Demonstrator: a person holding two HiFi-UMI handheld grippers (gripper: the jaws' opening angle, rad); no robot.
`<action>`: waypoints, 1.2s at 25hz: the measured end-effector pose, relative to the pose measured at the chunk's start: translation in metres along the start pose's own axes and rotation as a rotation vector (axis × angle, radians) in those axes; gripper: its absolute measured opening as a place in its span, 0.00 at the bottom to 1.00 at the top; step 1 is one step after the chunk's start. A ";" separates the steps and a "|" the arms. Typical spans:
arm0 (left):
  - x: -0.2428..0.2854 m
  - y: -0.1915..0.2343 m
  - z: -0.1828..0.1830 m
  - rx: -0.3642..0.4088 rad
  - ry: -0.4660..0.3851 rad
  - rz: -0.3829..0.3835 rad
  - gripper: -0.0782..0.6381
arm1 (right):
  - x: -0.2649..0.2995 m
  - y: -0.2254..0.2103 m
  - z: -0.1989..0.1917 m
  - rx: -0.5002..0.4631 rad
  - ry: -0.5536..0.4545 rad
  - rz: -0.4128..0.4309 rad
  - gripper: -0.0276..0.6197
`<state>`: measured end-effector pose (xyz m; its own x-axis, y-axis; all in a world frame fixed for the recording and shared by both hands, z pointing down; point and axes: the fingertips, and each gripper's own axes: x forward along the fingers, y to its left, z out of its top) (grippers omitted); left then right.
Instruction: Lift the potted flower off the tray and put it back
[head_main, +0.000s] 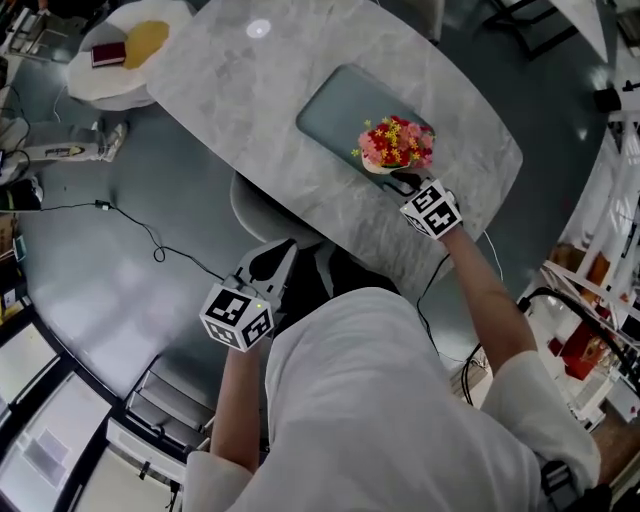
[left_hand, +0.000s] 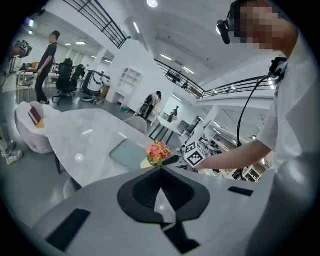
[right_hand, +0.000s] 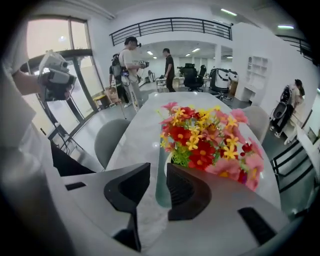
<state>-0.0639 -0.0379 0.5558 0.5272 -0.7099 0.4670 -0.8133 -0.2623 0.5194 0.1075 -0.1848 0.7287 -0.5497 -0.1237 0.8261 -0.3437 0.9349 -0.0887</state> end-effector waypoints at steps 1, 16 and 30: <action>0.000 0.001 -0.002 -0.007 0.000 0.006 0.12 | 0.005 -0.003 -0.001 -0.024 0.013 0.001 0.21; -0.019 0.025 -0.012 -0.092 -0.025 0.077 0.12 | 0.051 -0.012 -0.016 -0.354 0.204 -0.075 0.28; -0.030 0.033 -0.019 -0.102 -0.027 0.082 0.12 | 0.055 -0.019 -0.009 -0.389 0.209 -0.157 0.14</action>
<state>-0.1020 -0.0126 0.5725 0.4520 -0.7442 0.4919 -0.8234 -0.1360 0.5509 0.0907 -0.2065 0.7813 -0.3354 -0.2413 0.9106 -0.0775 0.9704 0.2286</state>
